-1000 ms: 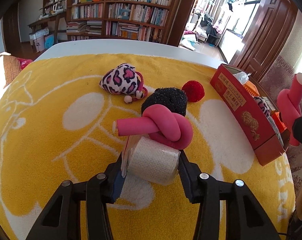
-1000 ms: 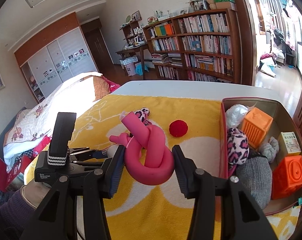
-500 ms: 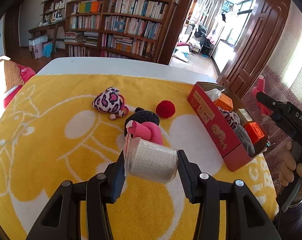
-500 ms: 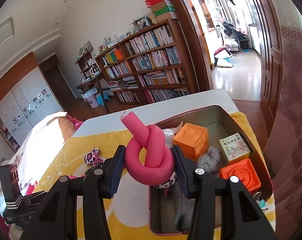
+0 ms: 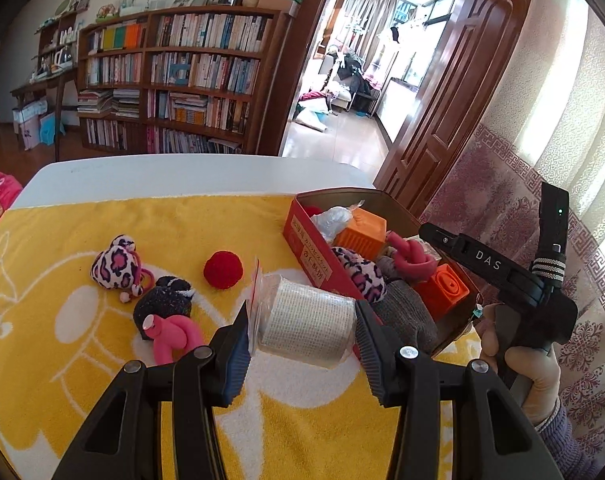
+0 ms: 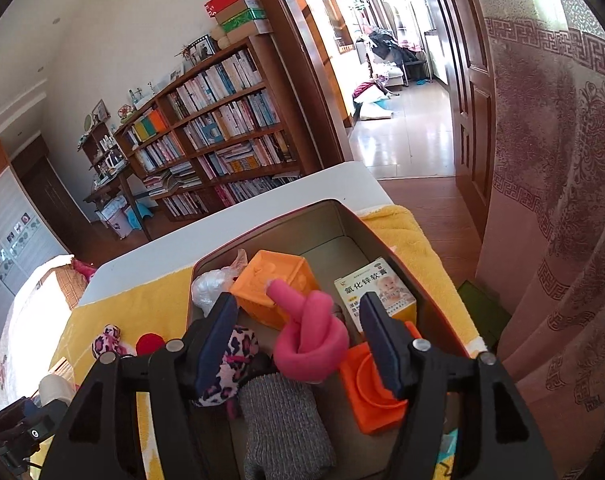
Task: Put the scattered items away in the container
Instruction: 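Carry the rope knot into the tin with the right gripper while the left gripper drops the tape roll in, then withdraw both grippers from the tin toward the second pink rope knot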
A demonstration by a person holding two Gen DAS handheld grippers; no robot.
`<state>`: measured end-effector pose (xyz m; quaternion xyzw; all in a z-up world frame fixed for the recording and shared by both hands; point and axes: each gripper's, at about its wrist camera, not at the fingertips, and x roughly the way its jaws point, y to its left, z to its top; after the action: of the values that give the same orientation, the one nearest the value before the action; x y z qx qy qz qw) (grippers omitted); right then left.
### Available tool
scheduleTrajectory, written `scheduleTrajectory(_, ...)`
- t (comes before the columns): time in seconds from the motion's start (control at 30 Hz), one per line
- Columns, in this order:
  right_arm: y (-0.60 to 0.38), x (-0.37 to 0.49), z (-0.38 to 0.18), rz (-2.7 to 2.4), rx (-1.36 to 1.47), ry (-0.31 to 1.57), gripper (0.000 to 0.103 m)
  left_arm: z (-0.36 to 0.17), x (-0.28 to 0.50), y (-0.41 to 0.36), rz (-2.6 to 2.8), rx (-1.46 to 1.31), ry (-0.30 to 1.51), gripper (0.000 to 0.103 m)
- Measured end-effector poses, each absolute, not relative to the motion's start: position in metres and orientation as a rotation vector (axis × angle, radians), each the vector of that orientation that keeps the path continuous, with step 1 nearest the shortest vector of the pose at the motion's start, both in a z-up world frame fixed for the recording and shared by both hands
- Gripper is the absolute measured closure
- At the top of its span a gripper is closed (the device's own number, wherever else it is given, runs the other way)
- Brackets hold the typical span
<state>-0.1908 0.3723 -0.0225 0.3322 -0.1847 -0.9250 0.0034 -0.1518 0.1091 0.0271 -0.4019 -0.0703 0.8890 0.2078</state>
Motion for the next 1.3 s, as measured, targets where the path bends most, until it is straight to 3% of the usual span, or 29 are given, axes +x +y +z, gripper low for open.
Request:
scheduleTrajectory(0.7,0.426,-0.162,-0.005,-3.236,0.788,-0.902,0.023,0.022,-0.223,0.239,2.322,-1.122,-0.079,0.053)
scheduleTrajectory(0.73,0.427,-0.161,-0.005,-3.237,0.785,-0.906,0.023,0.02,-0.225,0.241,2.314,-1.131,-0.082,0.049)
scheduleTrajectory(0.83,0.425,-0.162,-0.005,-3.241,0.788,-0.898,0.022,0.019,-0.226,0.237,2.335,-1.135,-0.121,0.021)
scheduleTrajectory(1.3,0.417,-0.157,-0.004,-3.247,0.742,-0.867,0.02,0.021,-0.213,0.168,2.439,-1.156,-0.295,0.02)
